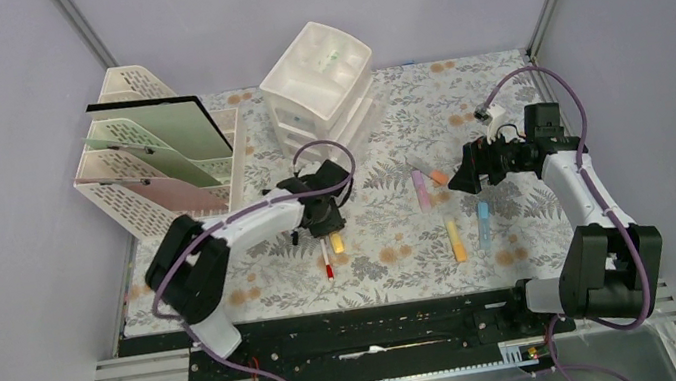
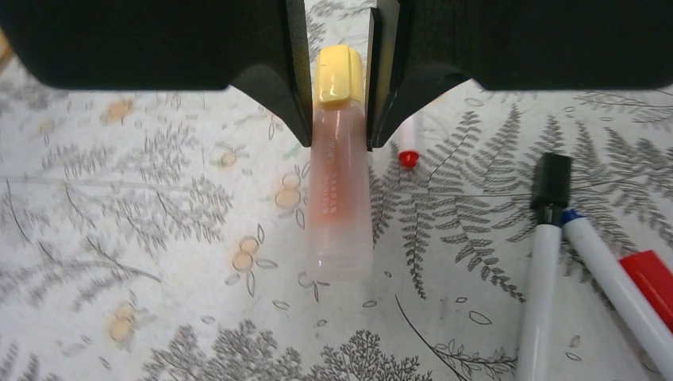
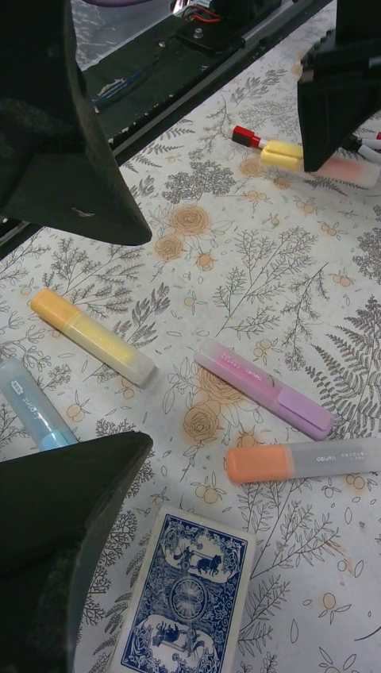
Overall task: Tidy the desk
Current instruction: Pick up the stationery from the center of the board, then place the stationery in the drawer.
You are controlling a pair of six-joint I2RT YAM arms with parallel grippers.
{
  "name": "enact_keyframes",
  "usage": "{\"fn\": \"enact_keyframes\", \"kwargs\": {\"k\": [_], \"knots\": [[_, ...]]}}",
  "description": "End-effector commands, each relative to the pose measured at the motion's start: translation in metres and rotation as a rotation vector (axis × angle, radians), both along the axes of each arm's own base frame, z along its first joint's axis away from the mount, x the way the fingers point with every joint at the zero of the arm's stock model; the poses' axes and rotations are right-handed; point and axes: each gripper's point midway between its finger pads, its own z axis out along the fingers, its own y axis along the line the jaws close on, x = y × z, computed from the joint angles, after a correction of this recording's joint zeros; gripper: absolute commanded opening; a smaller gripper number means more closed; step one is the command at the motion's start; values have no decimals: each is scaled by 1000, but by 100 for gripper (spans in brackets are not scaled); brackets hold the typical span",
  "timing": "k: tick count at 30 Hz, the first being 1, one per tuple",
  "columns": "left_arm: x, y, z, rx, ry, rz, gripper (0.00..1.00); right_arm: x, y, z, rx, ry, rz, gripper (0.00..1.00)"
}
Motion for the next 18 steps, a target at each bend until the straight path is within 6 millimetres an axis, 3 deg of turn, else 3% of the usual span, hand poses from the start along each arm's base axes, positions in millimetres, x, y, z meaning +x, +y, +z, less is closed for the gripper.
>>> {"fn": "enact_keyframes", "kwargs": {"k": [1,10,15,18], "knots": [[5,-12,48,-119,-189,-212,0,2,3,12,28,-39,11,94],[-6,-18,127,-230,-510,-576,0,3,6,11,54,-29,22,94],[7,-26,180,-179,-686,-753,0,5,6,11,63,-23,24,94],[29,-37,215,-122,-760,-818,0,5,7,12,65,-24,25,94]]}}
